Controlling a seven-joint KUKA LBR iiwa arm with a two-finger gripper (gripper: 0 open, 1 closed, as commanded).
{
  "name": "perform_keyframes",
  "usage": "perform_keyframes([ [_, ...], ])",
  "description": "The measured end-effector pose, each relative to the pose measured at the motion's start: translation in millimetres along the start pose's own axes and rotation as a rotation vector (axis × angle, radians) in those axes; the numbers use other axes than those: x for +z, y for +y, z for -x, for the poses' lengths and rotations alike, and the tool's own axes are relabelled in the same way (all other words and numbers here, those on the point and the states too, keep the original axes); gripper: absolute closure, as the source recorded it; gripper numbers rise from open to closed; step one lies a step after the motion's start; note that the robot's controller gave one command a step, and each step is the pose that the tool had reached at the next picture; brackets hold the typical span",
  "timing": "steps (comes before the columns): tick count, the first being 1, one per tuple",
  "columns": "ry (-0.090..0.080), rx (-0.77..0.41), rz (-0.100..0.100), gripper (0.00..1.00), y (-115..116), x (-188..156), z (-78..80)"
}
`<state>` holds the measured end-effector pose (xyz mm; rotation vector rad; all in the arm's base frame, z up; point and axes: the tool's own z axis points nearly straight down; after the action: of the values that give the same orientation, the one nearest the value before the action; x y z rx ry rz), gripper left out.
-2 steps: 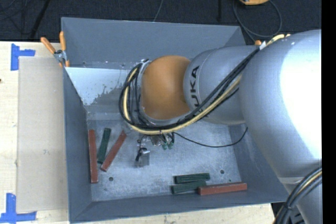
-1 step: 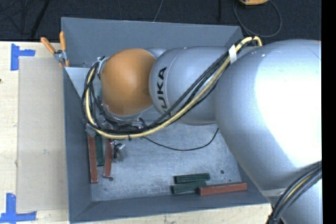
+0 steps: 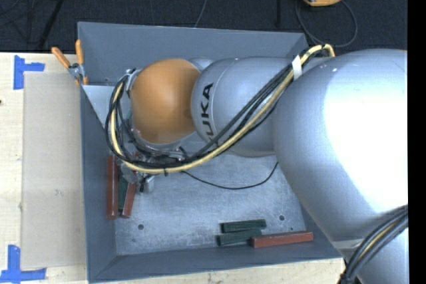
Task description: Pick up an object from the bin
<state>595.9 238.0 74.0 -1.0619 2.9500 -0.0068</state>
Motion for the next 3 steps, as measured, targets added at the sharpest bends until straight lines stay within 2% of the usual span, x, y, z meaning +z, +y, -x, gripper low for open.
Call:
perform_keyframes([
  [1,0.010,0.003,0.003,0.00,0.8,4.5,-3.1],
  [2,-0.004,0.003,0.001,1.00,0.5,-0.4,0.7],
  [3,-0.005,-0.369,0.005,1.00,-55.0,1.2,-66.6],
])
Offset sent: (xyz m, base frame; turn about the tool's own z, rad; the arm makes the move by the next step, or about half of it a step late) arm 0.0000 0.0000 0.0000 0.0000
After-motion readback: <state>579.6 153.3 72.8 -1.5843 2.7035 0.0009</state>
